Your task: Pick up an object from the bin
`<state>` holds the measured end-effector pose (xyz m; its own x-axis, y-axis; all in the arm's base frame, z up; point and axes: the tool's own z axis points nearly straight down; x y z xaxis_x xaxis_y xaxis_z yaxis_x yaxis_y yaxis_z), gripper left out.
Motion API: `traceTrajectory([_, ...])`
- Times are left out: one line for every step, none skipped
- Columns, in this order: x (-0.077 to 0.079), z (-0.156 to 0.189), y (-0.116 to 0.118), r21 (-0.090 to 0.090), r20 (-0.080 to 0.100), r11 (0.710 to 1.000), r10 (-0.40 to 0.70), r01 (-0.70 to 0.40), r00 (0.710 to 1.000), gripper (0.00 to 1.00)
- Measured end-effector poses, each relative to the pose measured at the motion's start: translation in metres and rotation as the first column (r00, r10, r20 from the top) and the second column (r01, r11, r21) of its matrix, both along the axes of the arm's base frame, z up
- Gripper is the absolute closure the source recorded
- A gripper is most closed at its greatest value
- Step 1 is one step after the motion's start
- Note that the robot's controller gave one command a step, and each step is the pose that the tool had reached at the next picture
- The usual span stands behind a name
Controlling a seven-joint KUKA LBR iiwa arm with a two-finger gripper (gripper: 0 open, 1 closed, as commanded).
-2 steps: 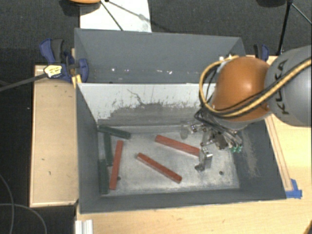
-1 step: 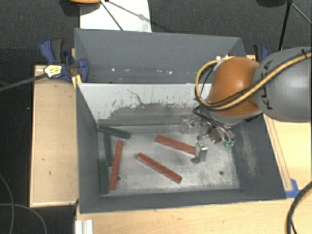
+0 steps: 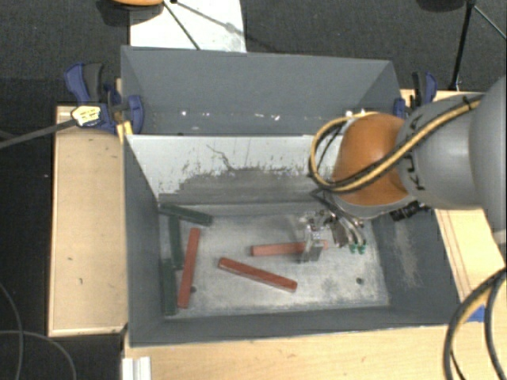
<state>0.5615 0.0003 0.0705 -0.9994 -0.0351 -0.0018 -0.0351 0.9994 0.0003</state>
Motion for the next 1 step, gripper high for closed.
traceTrajectory([0.0000, 0.0000, 0.0000, 0.000, 0.000, 1.000, 0.001, -0.001, 1.000, 1.00])
